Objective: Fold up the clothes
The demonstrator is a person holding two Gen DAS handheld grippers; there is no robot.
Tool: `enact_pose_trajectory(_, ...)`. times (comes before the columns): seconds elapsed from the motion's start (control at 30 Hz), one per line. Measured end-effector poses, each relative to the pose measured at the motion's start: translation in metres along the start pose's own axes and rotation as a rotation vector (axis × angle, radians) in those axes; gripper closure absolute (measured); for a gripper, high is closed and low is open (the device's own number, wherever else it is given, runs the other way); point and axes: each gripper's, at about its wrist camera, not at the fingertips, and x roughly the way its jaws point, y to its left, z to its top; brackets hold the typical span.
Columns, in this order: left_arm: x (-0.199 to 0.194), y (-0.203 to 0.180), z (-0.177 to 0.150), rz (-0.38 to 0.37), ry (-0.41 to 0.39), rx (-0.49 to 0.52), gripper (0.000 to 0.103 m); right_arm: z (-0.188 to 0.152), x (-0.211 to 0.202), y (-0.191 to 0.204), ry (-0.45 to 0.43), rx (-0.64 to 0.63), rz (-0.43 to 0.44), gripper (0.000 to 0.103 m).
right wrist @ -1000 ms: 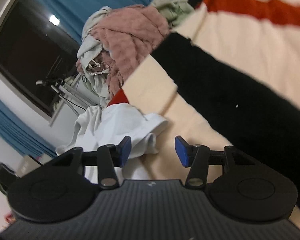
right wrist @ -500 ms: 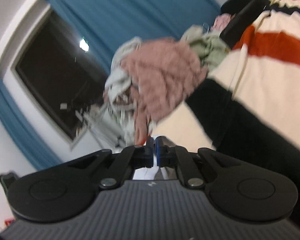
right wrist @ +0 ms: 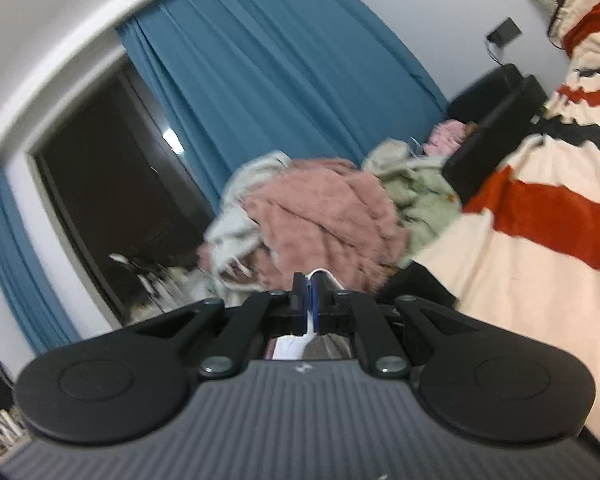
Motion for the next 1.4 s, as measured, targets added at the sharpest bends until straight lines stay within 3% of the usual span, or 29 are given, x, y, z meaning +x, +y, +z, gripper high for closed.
enact_pose_trajectory(0.23, 0.000, 0.000, 0.000, -0.001, -0.002, -0.003, 0.000, -0.017, 0.025, -0.045, 0.157, 0.044, -0.222, 0.091)
enact_pose_trajectory(0.3, 0.000, 0.000, 0.000, -0.002, -0.001, -0.004, 0.000, -0.017, 0.026, -0.050, 0.181, 0.056, -0.269, 0.064)
enact_pose_trajectory(0.33, -0.001, 0.000, 0.000, -0.001, -0.001, -0.003, 0.000, -0.017, 0.024, -0.051, 0.184, 0.074, -0.278, 0.030)
enact_pose_trajectory(0.37, -0.001, -0.001, 0.000, -0.001, -0.001, -0.003, 0.000, -0.016, 0.019, -0.051, 0.175, 0.104, -0.270, 0.015)
enact_pose_trajectory(0.5, -0.003, -0.001, -0.001, -0.007, -0.001, -0.001, 0.000, -0.008, -0.002, -0.050, 0.139, 0.221, -0.177, 0.016)
enact_pose_trajectory(0.57, -0.004, 0.000, -0.001, -0.013, 0.000, -0.004, 0.000, -0.013, -0.004, -0.048, 0.176, 0.248, -0.152, 0.032)
enact_pose_trajectory(0.8, -0.008, 0.000, -0.001, -0.031, 0.001, -0.026, 0.000, -0.040, -0.005, -0.044, 0.339, 0.320, -0.089, 0.038)
enact_pose_trajectory(0.87, -0.010, 0.001, -0.002, -0.035, 0.003, -0.036, 0.000, -0.047, -0.005, -0.043, 0.385, 0.341, -0.070, 0.055)
enact_pose_trajectory(0.97, -0.011, 0.001, -0.002, -0.039, 0.008, -0.044, 0.000, -0.059, -0.006, -0.041, 0.455, 0.371, -0.042, 0.070)
enact_pose_trajectory(1.03, -0.011, 0.000, -0.002, -0.038, 0.010, -0.041, 0.000, -0.056, 0.000, -0.033, 0.426, 0.328, -0.069, 0.091)
enact_pose_trajectory(1.13, -0.008, -0.003, 0.000, -0.034, 0.013, -0.030, 0.000, -0.045, 0.006, -0.027, 0.304, 0.306, -0.041, 0.099)
enact_pose_trajectory(1.3, -0.002, -0.003, 0.005, -0.027, 0.012, -0.026, 0.000, -0.015, 0.042, -0.014, 0.229, 0.126, -0.054, 0.100)
enact_pose_trajectory(1.4, 0.001, -0.005, 0.005, -0.015, 0.000, -0.008, 0.000, 0.003, 0.079, -0.014, 0.217, 0.044, -0.124, 0.100)
